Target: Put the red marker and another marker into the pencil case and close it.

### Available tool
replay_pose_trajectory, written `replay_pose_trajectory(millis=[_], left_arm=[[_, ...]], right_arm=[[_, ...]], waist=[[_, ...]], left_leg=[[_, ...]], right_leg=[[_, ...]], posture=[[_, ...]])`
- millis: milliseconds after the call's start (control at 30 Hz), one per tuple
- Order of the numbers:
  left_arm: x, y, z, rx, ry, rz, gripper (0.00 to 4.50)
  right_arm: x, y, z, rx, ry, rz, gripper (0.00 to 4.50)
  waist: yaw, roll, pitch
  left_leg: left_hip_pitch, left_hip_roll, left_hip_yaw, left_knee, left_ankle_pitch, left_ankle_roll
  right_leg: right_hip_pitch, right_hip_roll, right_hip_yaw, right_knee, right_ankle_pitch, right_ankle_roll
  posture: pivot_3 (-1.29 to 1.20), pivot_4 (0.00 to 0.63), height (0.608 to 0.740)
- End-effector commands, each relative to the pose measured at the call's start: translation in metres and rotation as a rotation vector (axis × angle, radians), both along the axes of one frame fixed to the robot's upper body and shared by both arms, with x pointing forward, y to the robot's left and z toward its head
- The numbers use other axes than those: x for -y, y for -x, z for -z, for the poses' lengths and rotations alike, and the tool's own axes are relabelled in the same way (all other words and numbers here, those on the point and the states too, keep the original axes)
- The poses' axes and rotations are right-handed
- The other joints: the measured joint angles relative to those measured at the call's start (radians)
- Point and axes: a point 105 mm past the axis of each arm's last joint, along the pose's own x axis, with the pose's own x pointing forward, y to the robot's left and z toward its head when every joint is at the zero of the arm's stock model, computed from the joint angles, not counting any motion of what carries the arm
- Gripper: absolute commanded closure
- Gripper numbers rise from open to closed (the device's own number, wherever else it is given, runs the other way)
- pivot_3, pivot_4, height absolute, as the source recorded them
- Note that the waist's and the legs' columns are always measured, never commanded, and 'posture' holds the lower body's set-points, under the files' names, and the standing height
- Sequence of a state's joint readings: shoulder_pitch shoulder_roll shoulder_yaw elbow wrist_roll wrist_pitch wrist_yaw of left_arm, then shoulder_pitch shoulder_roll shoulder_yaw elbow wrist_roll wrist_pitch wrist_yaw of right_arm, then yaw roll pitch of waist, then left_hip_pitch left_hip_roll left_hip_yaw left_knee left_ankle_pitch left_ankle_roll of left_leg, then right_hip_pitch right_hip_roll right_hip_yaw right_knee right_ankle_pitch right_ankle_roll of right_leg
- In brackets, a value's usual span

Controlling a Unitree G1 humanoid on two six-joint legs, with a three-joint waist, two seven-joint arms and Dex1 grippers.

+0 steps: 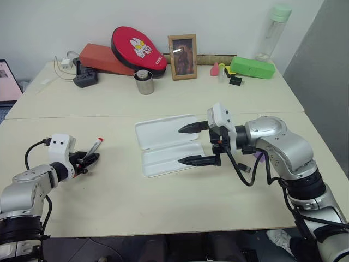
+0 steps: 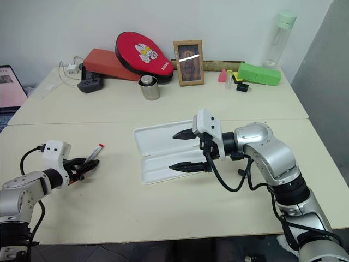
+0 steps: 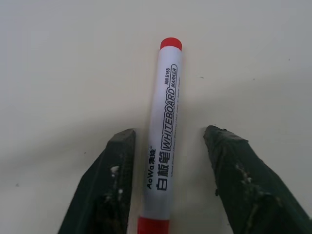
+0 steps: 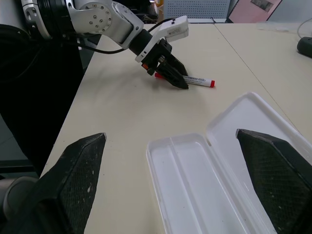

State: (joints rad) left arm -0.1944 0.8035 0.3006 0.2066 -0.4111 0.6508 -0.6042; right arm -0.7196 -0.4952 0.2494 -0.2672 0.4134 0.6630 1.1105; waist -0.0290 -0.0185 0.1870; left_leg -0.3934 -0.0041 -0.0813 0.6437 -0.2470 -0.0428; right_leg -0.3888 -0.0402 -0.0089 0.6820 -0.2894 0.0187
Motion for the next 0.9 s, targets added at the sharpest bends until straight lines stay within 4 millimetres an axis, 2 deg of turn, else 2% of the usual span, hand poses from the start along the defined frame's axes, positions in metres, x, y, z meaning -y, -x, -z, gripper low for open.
replay_pose_trajectory(millis=[33,200,400,467,533,567,600,733,800,900], left_arm=[[0.003,0.006,0.01,-0.04,0.016,0.016,3.19],[0.004,0.005,0.011,-0.038,0.02,0.015,4.09],[0.002,0.006,0.012,-0.038,0.014,0.008,4.1],[0.008,0.008,0.002,0.003,0.0,0.051,4.1],[0.026,0.015,-0.012,0.04,-0.011,0.161,4.1],[0.041,0.02,-0.021,0.074,-0.029,0.253,4.1],[0.066,0.031,-0.031,0.102,-0.035,0.404,4.1],[0.137,0.069,-0.055,0.129,-0.04,0.809,4.1],[0.154,0.076,-0.06,0.114,-0.053,0.901,4.1],[0.169,0.068,-0.065,0.125,-0.071,0.956,4.1]], right_arm=[[0.0,0.002,-0.01,0.044,-0.017,-0.016,0.0],[0.001,0.001,-0.011,0.046,-0.014,-0.013,0.0],[0.003,-0.001,-0.01,0.048,-0.01,-0.006,0.0],[0.008,-0.002,-0.011,0.05,-0.009,0.01,0.0],[0.014,-0.005,-0.013,0.054,-0.01,0.029,0.0],[0.02,-0.005,-0.015,0.054,-0.012,0.038,0.0],[0.028,-0.005,-0.017,0.05,-0.015,0.051,0.0],[0.061,-0.004,-0.019,0.02,-0.008,0.12,0.0],[0.072,-0.005,-0.021,0.011,-0.013,0.159,0.0],[0.083,-0.006,-0.015,0.003,0.01,0.205,0.0]], waist=[[0.0,0.0,0.0],[0.0,0.0,0.0],[0.0,0.0,0.0],[0.0,0.0,0.0],[-0.001,0.0,0.0],[-0.001,0.0,0.0],[0.0,0.0,0.0],[0.011,-0.002,0.001],[0.022,-0.001,0.001],[0.022,0.0,0.001]], left_leg=[[0.0,0.0,0.0,0.0,0.0,0.0],[0.0,0.0,0.0,0.0,0.0,0.0],[0.0,0.0,0.0,0.0,0.0,0.0],[0.0,0.0,0.0,0.0,0.0,0.0],[0.0,0.0,0.0,0.0,0.0,0.0],[0.0,0.0,0.001,0.0,0.0,0.0],[-0.001,0.0,0.001,0.0,0.0,0.0],[-0.004,-0.001,-0.001,0.0,0.0,-0.001],[-0.005,-0.001,-0.002,0.001,0.0,-0.001],[-0.003,-0.002,0.001,0.001,0.0,0.0]], right_leg=[[0.0,0.0,0.0,0.0,0.0,0.0],[0.0,0.0,0.0,0.0,0.0,0.0],[0.0,0.0,0.0,0.0,0.0,0.0],[0.0,0.0,0.0,0.0,0.0,0.0],[0.0,0.0,0.0,0.0,0.0,0.0],[0.0,-0.001,0.001,-0.001,0.0,0.0],[0.0,-0.002,0.001,-0.001,0.0,0.0],[-0.001,-0.005,0.001,-0.002,0.0,0.0],[0.0,-0.005,-0.001,-0.003,0.0,0.0],[0.001,-0.004,0.001,-0.002,0.0,0.0]], posture=[[0.0,0.15,0.74],[0.0,0.15,0.74],[0.0,0.15,0.74],[0.0,0.15,0.74],[0.0,0.15,0.74],[0.0,0.15,0.74],[0.0,0.15,0.74],[0.0,0.15,0.74],[0.0,0.15,0.74],[0.0,0.15,0.74]])
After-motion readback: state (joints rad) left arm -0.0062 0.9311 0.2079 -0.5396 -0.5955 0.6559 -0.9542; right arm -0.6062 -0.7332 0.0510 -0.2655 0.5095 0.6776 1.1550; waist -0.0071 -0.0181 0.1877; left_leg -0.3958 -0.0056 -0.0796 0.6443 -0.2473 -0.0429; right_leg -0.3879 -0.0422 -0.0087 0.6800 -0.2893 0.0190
